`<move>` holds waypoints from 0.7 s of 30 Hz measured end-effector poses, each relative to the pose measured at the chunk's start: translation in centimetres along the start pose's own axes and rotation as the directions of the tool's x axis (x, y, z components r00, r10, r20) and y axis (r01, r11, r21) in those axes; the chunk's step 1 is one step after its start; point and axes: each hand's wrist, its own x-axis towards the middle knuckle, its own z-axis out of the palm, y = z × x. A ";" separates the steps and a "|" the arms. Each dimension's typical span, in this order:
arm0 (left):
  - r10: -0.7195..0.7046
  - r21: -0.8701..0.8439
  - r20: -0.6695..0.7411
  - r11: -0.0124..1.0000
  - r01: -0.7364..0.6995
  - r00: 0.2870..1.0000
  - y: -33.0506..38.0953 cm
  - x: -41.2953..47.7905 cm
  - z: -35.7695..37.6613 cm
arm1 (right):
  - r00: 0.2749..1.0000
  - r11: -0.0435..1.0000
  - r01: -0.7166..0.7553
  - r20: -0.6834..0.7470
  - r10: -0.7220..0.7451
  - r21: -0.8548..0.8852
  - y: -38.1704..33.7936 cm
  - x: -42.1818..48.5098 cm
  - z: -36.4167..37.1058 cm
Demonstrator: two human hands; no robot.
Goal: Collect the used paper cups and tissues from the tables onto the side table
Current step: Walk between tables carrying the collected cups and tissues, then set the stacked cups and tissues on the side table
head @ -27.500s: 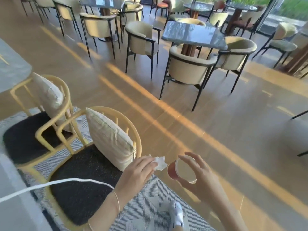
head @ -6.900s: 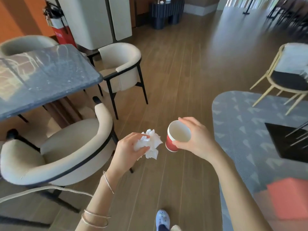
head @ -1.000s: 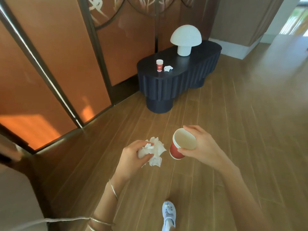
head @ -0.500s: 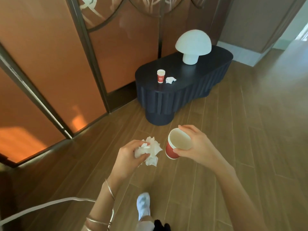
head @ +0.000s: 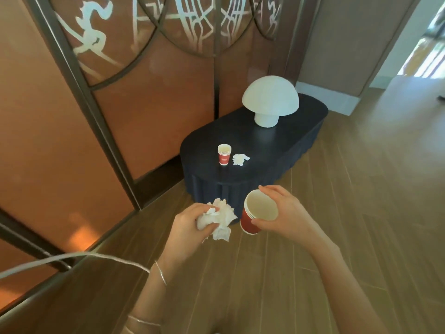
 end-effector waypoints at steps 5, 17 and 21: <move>-0.048 -0.019 0.046 0.999 0.049 0.998 -3.6 5.7 0.7 | 0.998 0.998 -0.050 0.045 0.049 0.021 1.7 6.8 2.1; -0.203 -0.021 0.023 0.979 0.203 0.979 -11.4 23.6 4.0 | 0.989 0.999 -0.041 0.144 0.036 0.031 8.6 29.5 6.1; -0.229 0.002 0.021 0.973 0.229 0.973 -12.9 30.9 4.8 | 0.986 0.998 -0.046 0.161 0.037 0.052 10.4 37.7 6.2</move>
